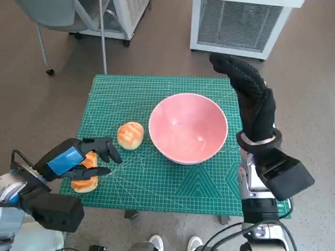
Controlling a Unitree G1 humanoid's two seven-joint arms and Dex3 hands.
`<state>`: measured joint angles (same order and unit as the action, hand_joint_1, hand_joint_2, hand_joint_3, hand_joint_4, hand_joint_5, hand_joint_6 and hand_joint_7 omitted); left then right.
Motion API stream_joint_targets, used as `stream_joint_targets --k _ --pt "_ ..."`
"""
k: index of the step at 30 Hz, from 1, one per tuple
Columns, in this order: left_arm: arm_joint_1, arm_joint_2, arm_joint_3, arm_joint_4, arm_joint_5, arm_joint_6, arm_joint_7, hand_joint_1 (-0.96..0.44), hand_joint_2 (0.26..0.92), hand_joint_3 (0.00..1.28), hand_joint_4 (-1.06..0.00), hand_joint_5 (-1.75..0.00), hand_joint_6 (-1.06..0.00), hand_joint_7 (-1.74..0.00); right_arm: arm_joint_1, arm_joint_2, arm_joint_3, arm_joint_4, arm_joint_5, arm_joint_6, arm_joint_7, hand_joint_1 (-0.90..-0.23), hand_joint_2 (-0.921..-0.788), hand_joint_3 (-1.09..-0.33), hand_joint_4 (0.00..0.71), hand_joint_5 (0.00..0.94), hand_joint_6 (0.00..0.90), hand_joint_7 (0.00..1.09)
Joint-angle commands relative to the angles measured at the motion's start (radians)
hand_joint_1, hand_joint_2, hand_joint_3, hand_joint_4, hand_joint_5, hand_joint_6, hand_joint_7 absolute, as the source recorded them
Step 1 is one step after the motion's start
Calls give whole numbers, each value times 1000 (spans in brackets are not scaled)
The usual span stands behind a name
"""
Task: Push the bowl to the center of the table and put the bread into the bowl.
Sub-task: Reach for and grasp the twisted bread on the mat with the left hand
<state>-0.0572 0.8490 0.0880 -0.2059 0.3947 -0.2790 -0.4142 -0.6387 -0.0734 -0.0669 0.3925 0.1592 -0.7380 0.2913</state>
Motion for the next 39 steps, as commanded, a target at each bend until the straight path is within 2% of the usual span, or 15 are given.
stream_joint_targets --k 1,2,4,5,6,7,8,9,10,12,15,18,21,39 --pt "20 0 39 -21 -38 13 -15 1 920 135 -626 -1243 -537 -1250 28 0 1 -1 2 13 -3 -665 -921 -828 275 1 -1 671" --pt "32 0 48 -34 -37 27 -18 1 921 148 -608 -1261 -524 -1263 29 0 1 -3 1 13 -4 -665 -921 -828 276 1 -1 671" --pt "62 3 70 -76 -18 72 -31 0 921 220 -540 -1339 -429 -1346 30 1 2 -6 -2 14 -6 -663 -921 -829 276 2 -1 671" --pt "78 4 81 -98 -6 98 -40 -62 871 198 -390 -1020 -302 -1065 31 1 2 -8 -3 15 -7 -662 -921 -829 276 2 -1 671" --pt "103 8 97 -145 29 147 -58 -83 859 181 -360 -861 -278 -923 31 1 2 -7 -3 14 -7 -661 -921 -829 276 2 -1 671" --pt "120 11 108 -178 53 183 -71 -186 851 131 -271 -571 -213 -661 30 1 1 -6 -3 14 -7 -661 -921 -830 276 2 -1 671" --pt "139 15 118 -226 103 239 -97 -253 851 89 -220 -372 -181 -472 30 2 1 -5 -3 15 -8 -661 -921 -830 276 2 -1 671" --pt "152 17 124 -261 139 281 -116 -376 864 67 -167 -240 -145 -341 29 2 1 -4 -3 15 -8 -660 -921 -830 276 2 -1 670" --pt "166 17 125 -298 197 329 -139 -421 869 59 -148 -192 -133 -294 29 2 1 -4 -2 16 -8 -660 -921 -830 276 2 -1 670" --pt "184 14 122 -348 277 395 -174 -630 900 140 -103 -80 -103 -178 29 2 0 -2 -1 15 -8 -660 -921 -830 277 2 -1 670" --pt "202 7 114 -385 352 447 -206 -779 914 297 -98 -35 -93 -120 28 3 1 -2 -2 14 -9 -660 -921 -830 277 2 -1 670" --pt "211 -1 95 -392 405 480 -227 -845 919 420 -106 -23 -91 -98 27 4 1 -2 -3 15 -11 -662 -921 -830 277 2 -1 670" --pt "214 -11 90 -388 419 503 -247 -873 920 484 -117 -22 -93 -88 27 4 1 -4 -4 17 -13 -663 -921 -830 276 2 -1 670" --pt "257 -90 92 -372 484 547 -198 -914 921 594 -182 -45 -109 -70 28 10 2 -13 -2 29 -18 -670 -921 -830 280 3 -1 668"
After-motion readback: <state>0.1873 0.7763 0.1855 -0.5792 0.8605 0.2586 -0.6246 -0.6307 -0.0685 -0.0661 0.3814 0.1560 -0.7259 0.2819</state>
